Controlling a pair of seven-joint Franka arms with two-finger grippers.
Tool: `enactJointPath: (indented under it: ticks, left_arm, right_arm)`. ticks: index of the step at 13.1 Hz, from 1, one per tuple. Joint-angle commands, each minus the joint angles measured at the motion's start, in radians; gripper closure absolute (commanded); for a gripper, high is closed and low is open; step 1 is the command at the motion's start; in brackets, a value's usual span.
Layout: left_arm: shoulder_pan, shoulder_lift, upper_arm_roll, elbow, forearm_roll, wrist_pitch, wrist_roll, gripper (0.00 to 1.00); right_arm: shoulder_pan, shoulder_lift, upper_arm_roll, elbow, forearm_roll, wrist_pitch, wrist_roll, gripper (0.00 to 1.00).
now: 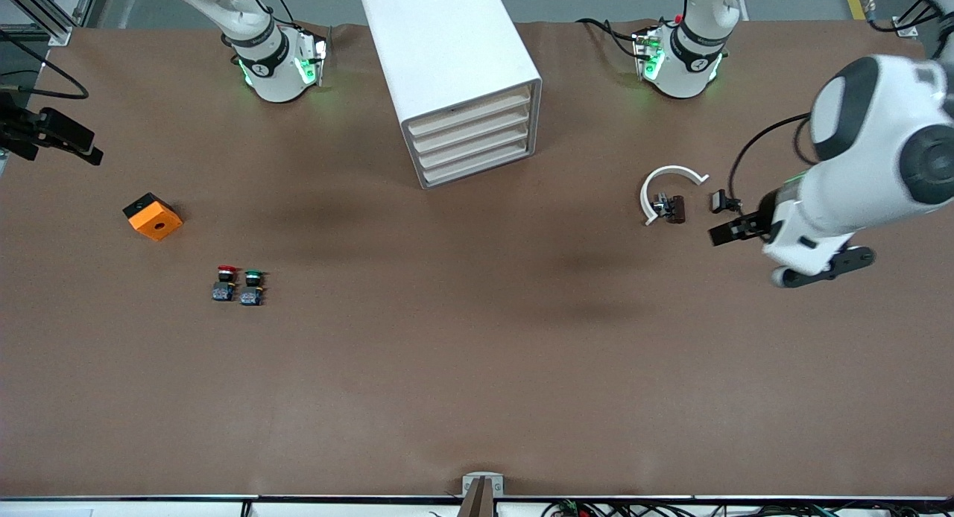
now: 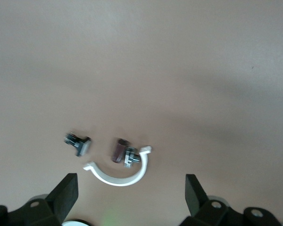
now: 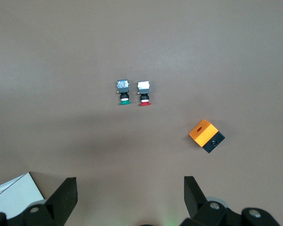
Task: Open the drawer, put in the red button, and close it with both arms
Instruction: 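Reach the left gripper to the drawer while the right gripper reaches the red button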
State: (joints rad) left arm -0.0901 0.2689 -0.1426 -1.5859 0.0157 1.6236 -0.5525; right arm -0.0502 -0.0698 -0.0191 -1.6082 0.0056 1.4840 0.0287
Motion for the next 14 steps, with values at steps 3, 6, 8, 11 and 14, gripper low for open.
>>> enactJointPath:
  ticks: [3, 6, 8, 11, 14]
  left_arm:
    - [-0.115, 0.108, -0.003, 0.032, -0.011, -0.001, -0.277, 0.0]
    - [-0.212, 0.194, -0.006, 0.034, -0.083, -0.001, -0.51, 0.0]
    - [-0.249, 0.242, -0.006, 0.037, -0.192, 0.016, -0.686, 0.0]
    - [-0.316, 0.315, -0.006, 0.038, -0.301, 0.054, -0.927, 0.0]
    - [-0.379, 0.407, -0.006, 0.04, -0.431, 0.157, -1.276, 0.0]
  right_arm:
    - [0.003, 0.06, 0.002, 0.017, -0.013, -0.115, -0.01, 0.0]
    - [-0.003, 0.132, 0.001, 0.011, -0.019, -0.134, -0.012, 0.0]
    - [-0.003, 0.174, 0.001, -0.007, -0.026, -0.114, -0.007, 0.0]
    - [-0.007, 0.194, -0.001, -0.116, -0.027, 0.017, -0.009, 0.0]
    - [-0.008, 0.189, -0.001, -0.255, -0.029, 0.203, -0.007, 0.0]
